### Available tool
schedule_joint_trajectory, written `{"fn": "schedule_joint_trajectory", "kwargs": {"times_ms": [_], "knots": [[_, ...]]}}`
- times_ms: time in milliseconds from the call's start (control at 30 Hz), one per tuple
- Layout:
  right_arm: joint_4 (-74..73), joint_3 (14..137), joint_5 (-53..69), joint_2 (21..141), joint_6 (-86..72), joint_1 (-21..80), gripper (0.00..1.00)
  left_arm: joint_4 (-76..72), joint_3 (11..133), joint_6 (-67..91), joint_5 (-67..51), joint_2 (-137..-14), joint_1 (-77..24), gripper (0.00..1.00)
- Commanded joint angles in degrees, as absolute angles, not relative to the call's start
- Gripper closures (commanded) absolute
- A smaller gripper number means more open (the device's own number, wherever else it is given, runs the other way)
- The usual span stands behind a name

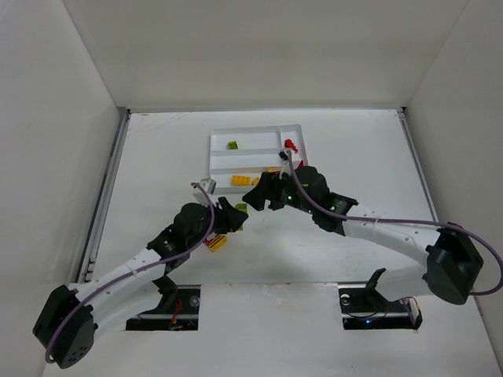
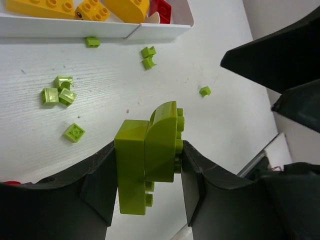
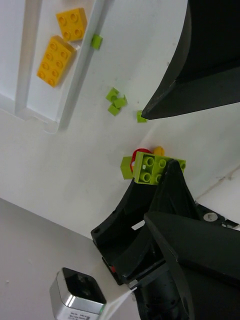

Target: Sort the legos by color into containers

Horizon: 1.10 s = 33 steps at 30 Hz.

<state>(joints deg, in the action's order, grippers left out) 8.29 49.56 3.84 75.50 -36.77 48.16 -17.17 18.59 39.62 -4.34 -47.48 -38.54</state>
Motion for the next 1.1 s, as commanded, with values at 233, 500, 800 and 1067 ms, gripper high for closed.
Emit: {"fn": "schedule_joint_trajectory", "kwargs": {"times_ms": [233,500,800,1067], "knots": [[5.5,53.4,1.1,80.0,-41.5,50.8,0.22,-18.4,21.3,29.2,7.6,-47.5,-44.9,0.76],[9.0,53.7,3.8,83.8,-44.5,50.8,0.25,-20.0,21.5,27.5,7.6,-48.1,-46.9,0.76],[13.5,51.9,7.0,84.9,-47.0,50.8,0.45,-20.6,21.8,27.4,7.6,-49.0,-47.5,0.75],[13.8,51.9,9.3,86.0,-48.0,50.8,0.47,-21.2,21.8,27.6,7.6,-49.3,-47.9,0.75]]}}
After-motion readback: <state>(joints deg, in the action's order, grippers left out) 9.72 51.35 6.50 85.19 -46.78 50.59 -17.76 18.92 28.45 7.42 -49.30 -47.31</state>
